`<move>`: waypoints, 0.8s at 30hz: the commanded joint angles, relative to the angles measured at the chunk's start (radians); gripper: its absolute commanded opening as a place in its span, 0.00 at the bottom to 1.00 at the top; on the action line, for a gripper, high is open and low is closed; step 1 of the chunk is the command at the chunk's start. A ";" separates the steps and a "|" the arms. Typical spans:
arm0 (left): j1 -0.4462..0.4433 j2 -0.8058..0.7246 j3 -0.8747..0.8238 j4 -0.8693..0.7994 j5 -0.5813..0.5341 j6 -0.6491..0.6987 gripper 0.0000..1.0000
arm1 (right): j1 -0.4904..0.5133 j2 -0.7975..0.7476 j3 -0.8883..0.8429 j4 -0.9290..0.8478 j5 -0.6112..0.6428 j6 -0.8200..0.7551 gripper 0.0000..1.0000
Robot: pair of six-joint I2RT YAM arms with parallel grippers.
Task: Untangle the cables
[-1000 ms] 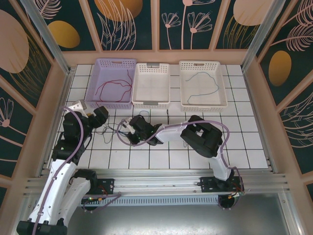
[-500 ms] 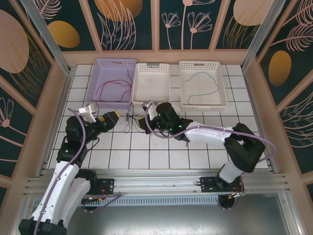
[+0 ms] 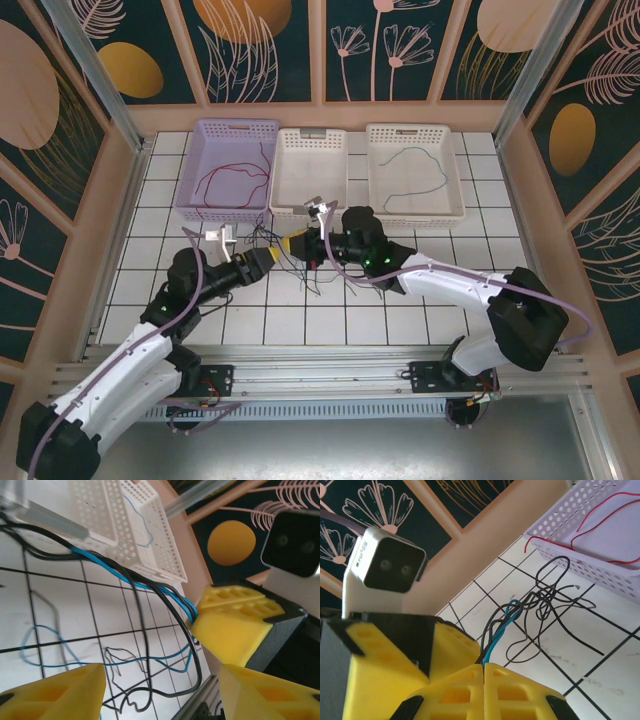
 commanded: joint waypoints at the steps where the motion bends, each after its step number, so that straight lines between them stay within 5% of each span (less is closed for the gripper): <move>1: -0.055 0.028 -0.005 0.140 -0.069 -0.036 0.53 | -0.001 -0.031 -0.028 0.080 -0.055 0.046 0.00; 4: -0.067 0.051 -0.017 0.166 -0.092 -0.051 0.36 | -0.002 -0.047 -0.041 0.095 -0.071 0.060 0.00; 13: -0.068 0.046 -0.043 0.221 -0.122 -0.069 0.24 | 0.001 -0.065 -0.070 0.129 -0.116 0.110 0.00; 19: -0.071 0.052 -0.049 0.242 -0.119 -0.063 0.00 | 0.000 -0.076 -0.076 0.132 -0.116 0.127 0.00; 24: -0.072 -0.051 -0.045 0.125 -0.158 -0.005 0.00 | -0.052 -0.158 -0.104 0.012 0.017 0.126 0.00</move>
